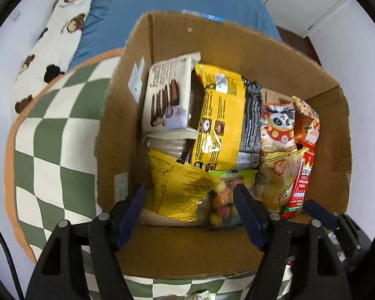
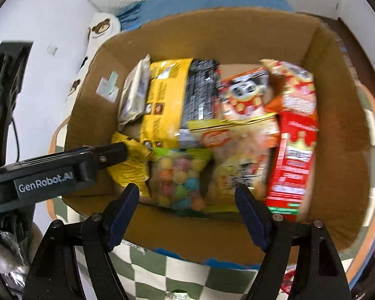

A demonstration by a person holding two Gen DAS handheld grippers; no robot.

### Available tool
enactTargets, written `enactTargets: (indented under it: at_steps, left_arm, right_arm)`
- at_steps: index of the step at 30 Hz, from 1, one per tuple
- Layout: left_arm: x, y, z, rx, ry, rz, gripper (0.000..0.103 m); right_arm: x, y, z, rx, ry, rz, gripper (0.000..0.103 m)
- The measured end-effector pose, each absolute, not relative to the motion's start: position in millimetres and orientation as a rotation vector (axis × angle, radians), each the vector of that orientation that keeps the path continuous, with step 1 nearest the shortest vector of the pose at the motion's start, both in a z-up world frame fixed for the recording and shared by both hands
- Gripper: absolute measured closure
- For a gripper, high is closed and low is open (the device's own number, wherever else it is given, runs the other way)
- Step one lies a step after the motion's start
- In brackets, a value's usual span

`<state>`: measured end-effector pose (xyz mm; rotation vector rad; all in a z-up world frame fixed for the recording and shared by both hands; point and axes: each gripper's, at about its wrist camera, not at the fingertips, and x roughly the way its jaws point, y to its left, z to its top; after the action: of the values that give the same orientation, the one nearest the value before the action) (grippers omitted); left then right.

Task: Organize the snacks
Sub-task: 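Carry both bags into the cardboard box and open both tools to release, then grasp the white printed packet with the left tool while the right tool grasps the brown cookie packet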

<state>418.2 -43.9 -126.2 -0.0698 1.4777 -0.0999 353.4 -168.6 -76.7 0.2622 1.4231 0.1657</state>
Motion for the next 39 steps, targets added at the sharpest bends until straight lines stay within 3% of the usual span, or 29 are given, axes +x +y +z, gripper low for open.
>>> enactTargets:
  at_steps: [25,32,39]
  left_arm:
    - [289,-41,-10,0.045,0.994,-0.080,0.032]
    - [254,-41,-8,0.018,0.995,-0.109,0.032]
    - [227,-19,-74,-0.057,1.200,-0.049,0.032]
  right_arm:
    - [251,-206,38,0.156,1.043,0.001,0.022]
    - [218,-209,61,0.212,1.004,0.019,0.022]
    - [167,-224,25,0.307,1.102,0.007,0.022]
